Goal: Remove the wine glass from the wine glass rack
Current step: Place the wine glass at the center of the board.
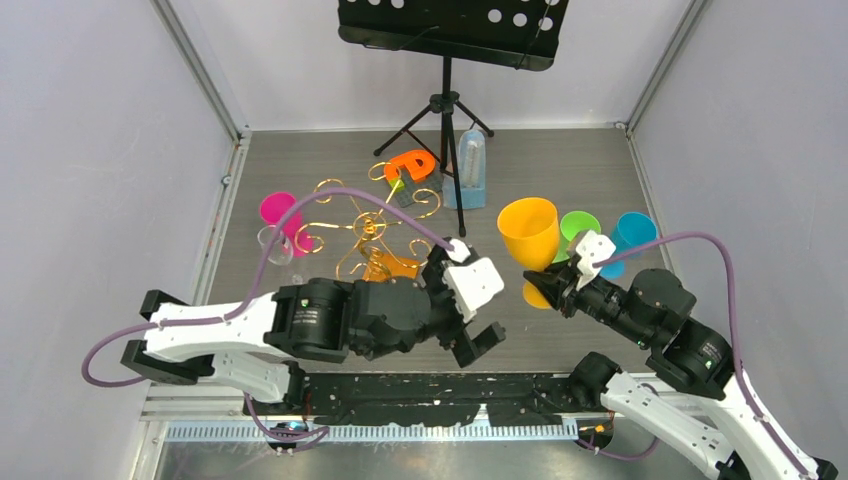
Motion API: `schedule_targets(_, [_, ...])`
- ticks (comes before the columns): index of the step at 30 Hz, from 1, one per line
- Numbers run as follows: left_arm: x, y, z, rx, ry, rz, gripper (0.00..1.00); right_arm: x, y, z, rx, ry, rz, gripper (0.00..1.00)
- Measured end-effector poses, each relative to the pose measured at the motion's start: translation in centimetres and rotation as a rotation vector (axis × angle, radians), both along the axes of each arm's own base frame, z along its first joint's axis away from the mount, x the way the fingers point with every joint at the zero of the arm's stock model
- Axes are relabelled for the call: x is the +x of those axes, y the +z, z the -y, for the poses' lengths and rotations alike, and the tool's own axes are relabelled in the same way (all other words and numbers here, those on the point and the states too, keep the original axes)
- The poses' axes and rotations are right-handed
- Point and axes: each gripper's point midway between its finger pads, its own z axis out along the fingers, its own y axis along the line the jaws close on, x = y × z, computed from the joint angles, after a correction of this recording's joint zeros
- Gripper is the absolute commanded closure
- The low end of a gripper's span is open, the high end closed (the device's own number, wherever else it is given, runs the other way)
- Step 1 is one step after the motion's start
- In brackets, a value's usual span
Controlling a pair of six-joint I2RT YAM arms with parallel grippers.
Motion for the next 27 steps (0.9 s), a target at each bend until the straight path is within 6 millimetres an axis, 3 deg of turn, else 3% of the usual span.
schedule_targets(14, [2.2,5.0,-3.5,-0.223,0.028,-0.325,0.00,0.4,-0.5,1.0,-0.264,0.113,0.382,0.94])
schedule_targets(27, [2.7,4.3,-4.1,-0.257,0.061,-0.582,0.00,-0.2,1.5,0.5,-0.328,0.190,0.604,0.94])
